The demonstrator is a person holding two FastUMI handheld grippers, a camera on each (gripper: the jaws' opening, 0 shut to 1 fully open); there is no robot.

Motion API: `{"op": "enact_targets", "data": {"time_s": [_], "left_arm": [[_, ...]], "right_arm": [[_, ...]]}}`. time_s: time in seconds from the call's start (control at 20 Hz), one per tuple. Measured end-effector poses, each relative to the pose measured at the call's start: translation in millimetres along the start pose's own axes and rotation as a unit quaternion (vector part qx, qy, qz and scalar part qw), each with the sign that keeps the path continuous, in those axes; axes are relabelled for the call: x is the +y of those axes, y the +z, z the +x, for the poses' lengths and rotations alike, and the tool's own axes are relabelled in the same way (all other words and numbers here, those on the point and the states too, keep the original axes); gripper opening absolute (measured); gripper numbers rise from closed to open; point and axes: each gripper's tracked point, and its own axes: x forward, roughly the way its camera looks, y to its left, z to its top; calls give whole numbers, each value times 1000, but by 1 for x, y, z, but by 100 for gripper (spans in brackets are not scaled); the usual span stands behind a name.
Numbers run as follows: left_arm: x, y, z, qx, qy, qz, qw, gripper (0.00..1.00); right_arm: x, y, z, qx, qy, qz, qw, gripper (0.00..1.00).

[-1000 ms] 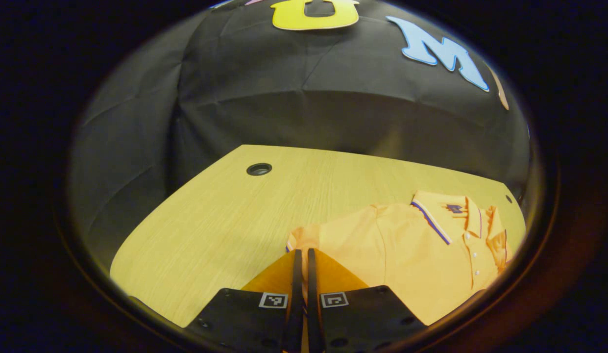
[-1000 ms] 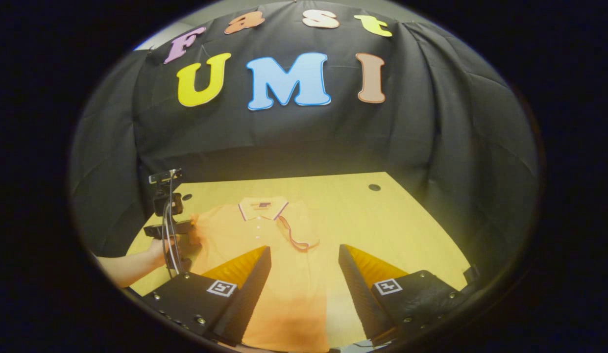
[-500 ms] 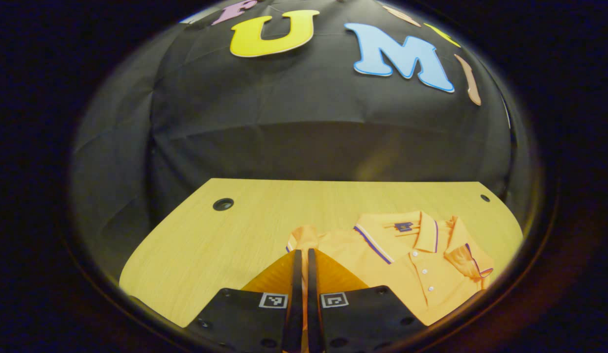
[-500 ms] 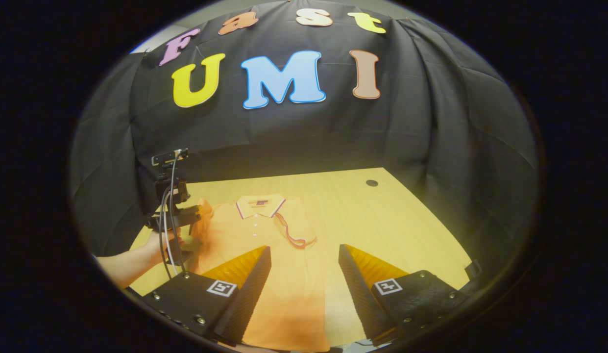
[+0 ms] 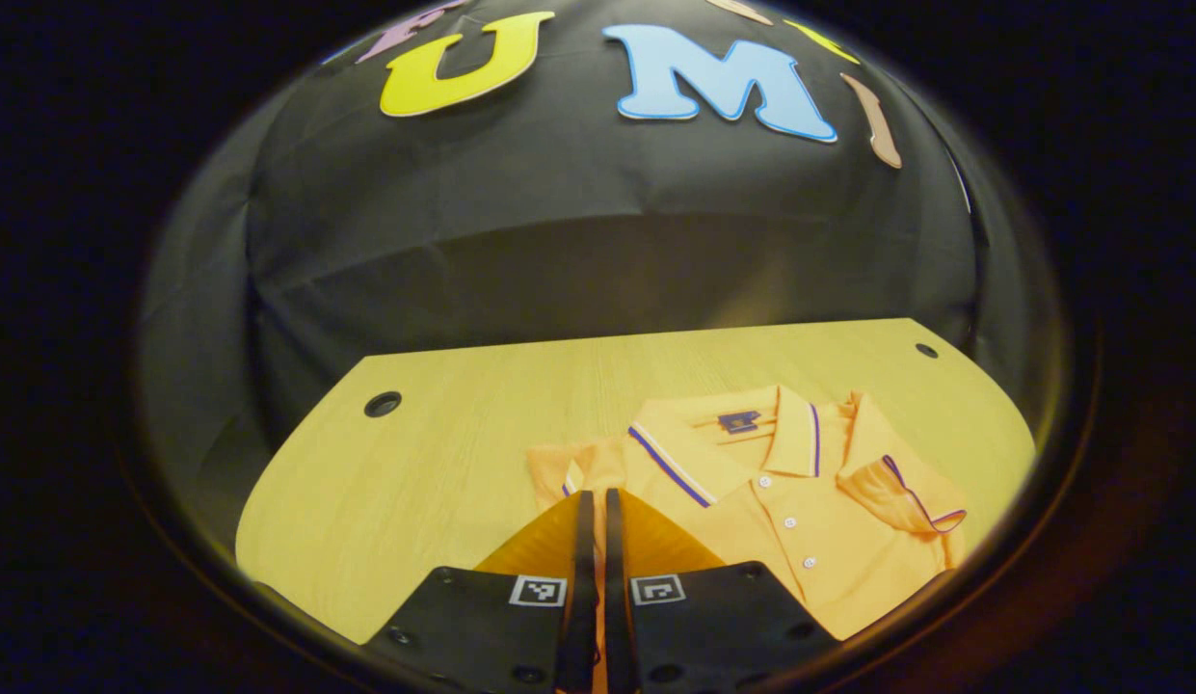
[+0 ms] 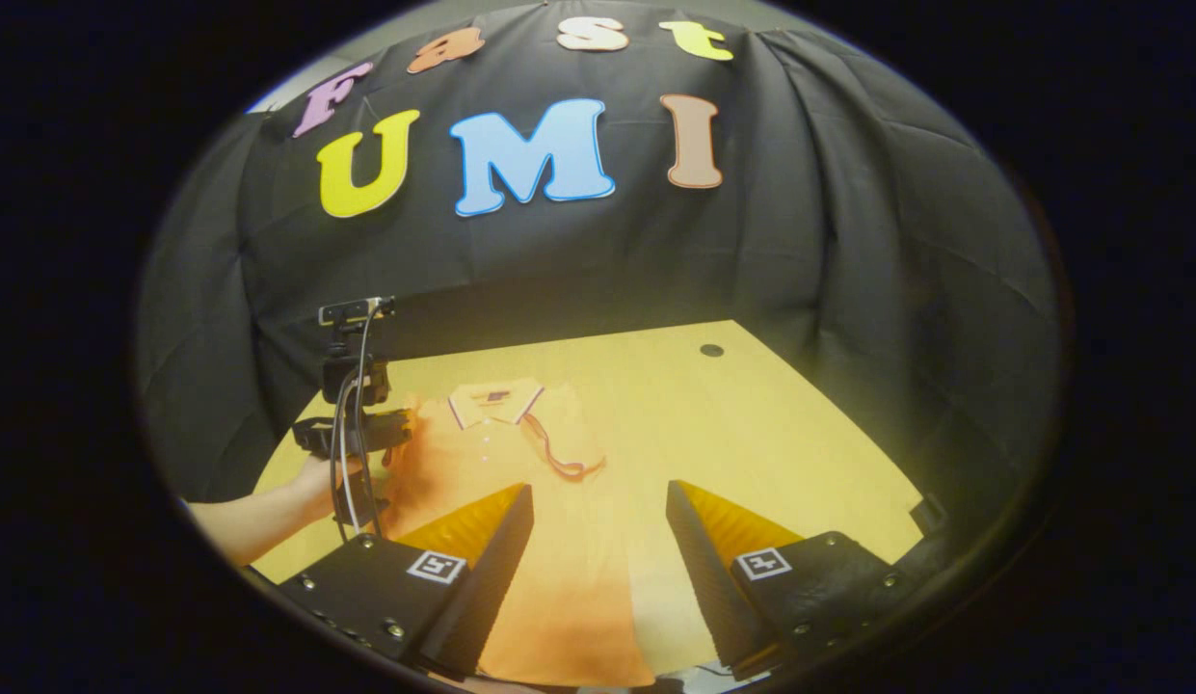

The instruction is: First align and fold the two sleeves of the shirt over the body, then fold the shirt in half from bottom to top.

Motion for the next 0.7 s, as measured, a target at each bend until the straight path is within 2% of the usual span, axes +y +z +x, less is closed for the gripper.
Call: {"op": "enact_targets", "data": {"time_s": [0.3, 0.35, 0.5, 0.6, 0.7], "left_arm": [[-18, -14, 8, 25, -27, 18, 999, 13], [-21, -15, 8, 28, -31, 20, 999, 19], [-31, -12, 2, 26, -48, 20, 998, 27], [-32, -10, -7, 22, -47, 26, 998, 41], [-35, -7, -23, 18, -49, 23, 998, 48]], "right_arm": [[11, -13, 3, 7, -13, 11, 1000, 87], [14, -16, 4, 10, -11, 11, 1000, 87], [21, -19, 5, 12, 3, -1, 1000, 87], [22, -18, 6, 8, 15, -10, 1000, 87], [21, -18, 7, 6, 24, -15, 1000, 87]]}}
